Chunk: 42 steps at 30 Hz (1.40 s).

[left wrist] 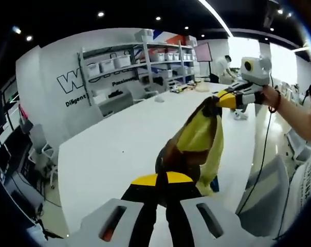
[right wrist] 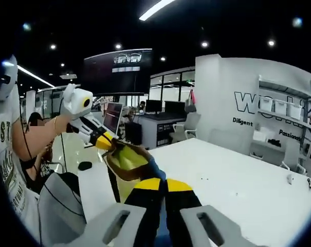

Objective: Fold the garment on the visible template until the final outline fits inside the template.

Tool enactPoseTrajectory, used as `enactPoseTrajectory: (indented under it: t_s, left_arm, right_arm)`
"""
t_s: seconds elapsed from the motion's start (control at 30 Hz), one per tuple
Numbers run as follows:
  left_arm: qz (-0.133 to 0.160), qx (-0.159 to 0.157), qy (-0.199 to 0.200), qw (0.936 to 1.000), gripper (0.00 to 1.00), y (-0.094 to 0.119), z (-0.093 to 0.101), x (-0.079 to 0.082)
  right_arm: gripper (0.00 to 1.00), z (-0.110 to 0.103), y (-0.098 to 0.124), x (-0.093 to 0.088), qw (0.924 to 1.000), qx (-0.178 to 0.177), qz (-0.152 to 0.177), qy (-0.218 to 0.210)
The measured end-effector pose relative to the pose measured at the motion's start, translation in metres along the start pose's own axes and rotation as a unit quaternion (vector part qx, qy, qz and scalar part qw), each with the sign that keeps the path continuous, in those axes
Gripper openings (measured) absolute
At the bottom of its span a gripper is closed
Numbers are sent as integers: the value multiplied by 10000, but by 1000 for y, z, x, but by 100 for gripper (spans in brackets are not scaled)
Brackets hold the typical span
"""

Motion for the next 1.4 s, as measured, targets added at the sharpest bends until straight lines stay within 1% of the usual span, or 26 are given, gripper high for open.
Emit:
enactPoseTrajectory:
  t_s: [0.07,0.1,0.13,0.2,0.23,0.27,0.33,0.37,0.4,0.43,0.5,0.6,0.63,0.7,0.77,0.83,0.87,0.9,1.0,1.03,1.07,1.17,1.27,1.33,1.37,1.4]
  left_arm:
    - [7,155,42,9999,4,-10,-7,5]
    - [-17,170,60,9998,4,-14,-10,6]
    - [-54,220,84,9997,4,-20,-14,9]
    - [-104,262,184,9994,4,-32,-20,12]
    - [-118,265,213,9994,4,-34,-21,12]
    - [-183,244,311,9991,4,-42,-23,13]
    - [-362,267,481,9978,4,-55,-28,9]
    - [-406,271,486,9976,4,-63,-31,8]
    - [-423,272,494,9975,4,-65,-31,7]
    - [-491,255,503,9972,4,-73,-33,5]
    - [-542,315,419,9972,4,-89,-38,0]
    - [-781,339,355,9957,4,-103,-42,-7]
    - [-893,339,310,9949,4,-114,-46,-10]
    - [-955,289,392,9942,4,-125,-49,-13]
    - [-1047,162,467,9933,4,-141,-54,-16]
    - [-1070,161,487,9929,4,-150,-58,-17]
    - [-1109,152,491,9925,4,-160,-62,-18]
    - [-1133,157,505,9922,4,-164,-64,-19]
    - [-1151,151,484,9921,4,-184,-72,-20]
    - [-1185,147,502,9916,4,-191,-75,-21]
    - [-1241,150,522,9908,4,-199,-78,-23]
    - [-1400,190,549,9884,4,-219,-85,-28]
    - [-1502,194,615,9865,4,-235,-92,-33]
    - [-1563,186,717,9849,4,-246,-96,-38]
    - [-1621,175,760,9837,4,-254,-98,-43]
    - [-1658,173,768,9830,4,-259,-100,-45]
  right_arm:
    - [0,8,-8,0,9997,-193,-36,137]
    - [0,12,-11,0,9996,-257,-74,118]
    - [0,16,-18,0,9993,-302,-121,189]
    - [0,28,-27,-2,9986,-466,-215,126]
    - [0,30,-29,-3,9985,-482,-236,131]
    - [0,35,-34,-5,9981,-530,-313,61]
    - [0,41,-44,-8,9979,-543,-343,18]
    - [0,46,-50,-11,9978,-533,-365,-112]
    - [0,47,-51,-12,9978,-530,-380,-128]
    - [0,51,-57,-15,9977,-528,-410,-150]
    - [0,59,-68,-22,9971,-546,-505,-182]
    - [0,69,-82,-31,9962,-489,-662,-293]
    - [0,70,-86,-33,9963,-451,-670,-294]
    - [0,77,-96,-39,9955,-448,-759,-335]
    - [0,85,-107,-46,9939,-498,-929,-319]
    - [0,91,-114,-49,9938,-492,-954,-303]
    - [0,98,-122,-53,9930,-485,-1003,-396]
    - [0,103,-128,-55,9927,-478,-1024,-409]
    - [0,112,-141,-63,9913,-487,-1112,-499]
    - [0,121,-151,-69,9898,-519,-1202,-562]
    - [0,124,-155,-71,9890,-528,-1250,-585]
    - [0,136,-176,-82,9869,-516,-1383,-653]
    - [0,144,-192,-90,9858,-540,-1447,-663]
    - [0,151,-206,-101,9830,-544,-1574,-778]
    - [0,154,-211,-104,9826,-559,-1581,-794]
    - [0,156,-217,-110,9812,-557,-1668,-790]
Point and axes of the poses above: the point that each gripper's makers call its tool centre point, and the gripper's own axes: y roughly backward along the fingers, z roughly to its right, x roughly out of its top, the point moved 4 cm from there along y, roughly backward along the fingers, and after that the axes turned 13 degrees about -z, right-handed, at the moved point
